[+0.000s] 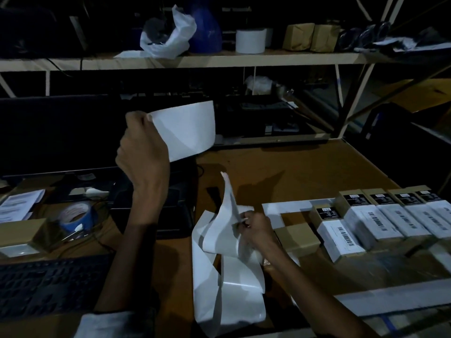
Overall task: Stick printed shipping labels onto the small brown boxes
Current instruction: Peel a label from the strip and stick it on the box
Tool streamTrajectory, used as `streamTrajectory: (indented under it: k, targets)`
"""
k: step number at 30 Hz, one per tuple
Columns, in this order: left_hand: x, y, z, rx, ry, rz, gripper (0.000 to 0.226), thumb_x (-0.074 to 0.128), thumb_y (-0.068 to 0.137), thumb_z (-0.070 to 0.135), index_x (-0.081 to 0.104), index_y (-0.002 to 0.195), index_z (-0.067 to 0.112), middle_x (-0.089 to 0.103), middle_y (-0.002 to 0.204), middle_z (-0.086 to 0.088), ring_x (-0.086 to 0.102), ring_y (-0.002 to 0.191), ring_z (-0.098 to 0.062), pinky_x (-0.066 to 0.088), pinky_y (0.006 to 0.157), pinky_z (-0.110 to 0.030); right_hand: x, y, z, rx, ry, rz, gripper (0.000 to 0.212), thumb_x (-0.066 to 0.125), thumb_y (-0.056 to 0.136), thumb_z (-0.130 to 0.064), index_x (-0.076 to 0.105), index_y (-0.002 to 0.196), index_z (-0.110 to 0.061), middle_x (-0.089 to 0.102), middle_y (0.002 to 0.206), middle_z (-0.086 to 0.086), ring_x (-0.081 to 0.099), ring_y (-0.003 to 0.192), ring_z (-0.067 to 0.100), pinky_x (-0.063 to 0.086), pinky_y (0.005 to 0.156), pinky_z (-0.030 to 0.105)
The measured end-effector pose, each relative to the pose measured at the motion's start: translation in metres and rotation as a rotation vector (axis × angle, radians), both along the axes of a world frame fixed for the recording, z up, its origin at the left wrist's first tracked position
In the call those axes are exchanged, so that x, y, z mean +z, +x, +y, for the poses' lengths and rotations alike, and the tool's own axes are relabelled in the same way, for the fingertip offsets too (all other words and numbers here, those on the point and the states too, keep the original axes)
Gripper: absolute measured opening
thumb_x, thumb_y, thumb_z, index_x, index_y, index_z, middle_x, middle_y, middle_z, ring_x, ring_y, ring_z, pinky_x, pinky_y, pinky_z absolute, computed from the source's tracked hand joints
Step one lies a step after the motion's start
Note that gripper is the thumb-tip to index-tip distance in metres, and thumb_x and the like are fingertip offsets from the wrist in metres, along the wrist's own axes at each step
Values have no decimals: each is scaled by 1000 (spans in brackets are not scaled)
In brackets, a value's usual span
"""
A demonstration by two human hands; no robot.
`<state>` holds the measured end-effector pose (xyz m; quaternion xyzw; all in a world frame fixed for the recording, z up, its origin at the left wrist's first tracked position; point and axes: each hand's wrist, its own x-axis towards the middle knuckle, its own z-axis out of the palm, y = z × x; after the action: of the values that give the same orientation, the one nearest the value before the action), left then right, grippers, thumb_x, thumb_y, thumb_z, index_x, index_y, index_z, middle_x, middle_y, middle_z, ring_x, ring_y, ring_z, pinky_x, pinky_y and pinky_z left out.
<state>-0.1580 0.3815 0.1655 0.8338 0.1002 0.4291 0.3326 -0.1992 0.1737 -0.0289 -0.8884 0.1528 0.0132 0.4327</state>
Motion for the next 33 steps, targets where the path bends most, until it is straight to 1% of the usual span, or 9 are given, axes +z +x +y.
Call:
streamTrajectory:
  k: [4,8,10,13,17,20,23,28,33]
  targets:
    - [-18,-9,-12,-54,35,-128,33,41,107,34,59,116,8,70,97,-16,65,87,-39,31,64,-33,10,4,12,-72,112,-232,50,77,87,-31,59,132,-18,63,125,1,65,103,17,60,83,37]
    - [-37,-10,-23,-64,121,-200,26,47,106,28,65,105,9,71,84,-9,66,70,-30,32,56,-29,59,-13,13,-136,237,-494,15,66,96,-35,72,101,-22,69,95,-6,64,83,4,58,79,31]
    - [-43,-9,-27,-50,161,-227,24,49,105,26,67,103,10,70,82,-5,65,67,-24,32,53,-27,88,-27,11,-50,497,-469,29,60,98,-38,75,90,-15,72,80,-2,61,68,8,50,63,26]
    - [-50,-11,-40,-33,293,-352,18,55,103,20,71,99,11,69,79,-1,63,62,-17,40,46,-28,119,-38,10,32,773,-380,44,52,99,-47,76,100,-10,76,90,3,61,71,15,47,56,24]
    - [-68,-25,-68,-118,506,-455,12,62,99,13,73,96,9,62,72,-2,53,54,-15,35,45,-28,136,-35,-1,124,875,-294,73,40,86,-70,69,122,-14,75,114,3,70,94,22,55,70,31]
    - [-86,-34,-87,-355,584,-461,13,60,100,11,72,100,7,64,77,-5,57,59,-19,43,46,-32,136,-32,-12,109,947,-279,87,49,77,-80,70,120,-7,74,111,8,68,96,26,54,79,40]
    - [-97,-41,-101,-507,625,-441,15,60,100,11,74,105,10,71,91,-4,67,75,-20,51,54,-36,132,-33,-23,56,1001,-287,71,59,83,-69,72,118,-8,74,102,12,68,91,27,54,80,43]
    - [-107,-43,-117,-635,634,-423,14,57,101,13,68,110,11,71,104,-6,67,85,-25,54,57,-39,121,-36,-41,-114,1038,-369,18,68,94,-20,74,101,-5,75,88,10,65,70,16,56,64,30]
    - [-109,-41,-127,-762,650,-239,27,54,101,32,72,111,14,71,114,-2,66,96,-22,57,66,-36,110,-37,-63,-285,1013,-416,17,65,97,-17,74,105,-5,77,93,9,73,79,22,57,61,29]
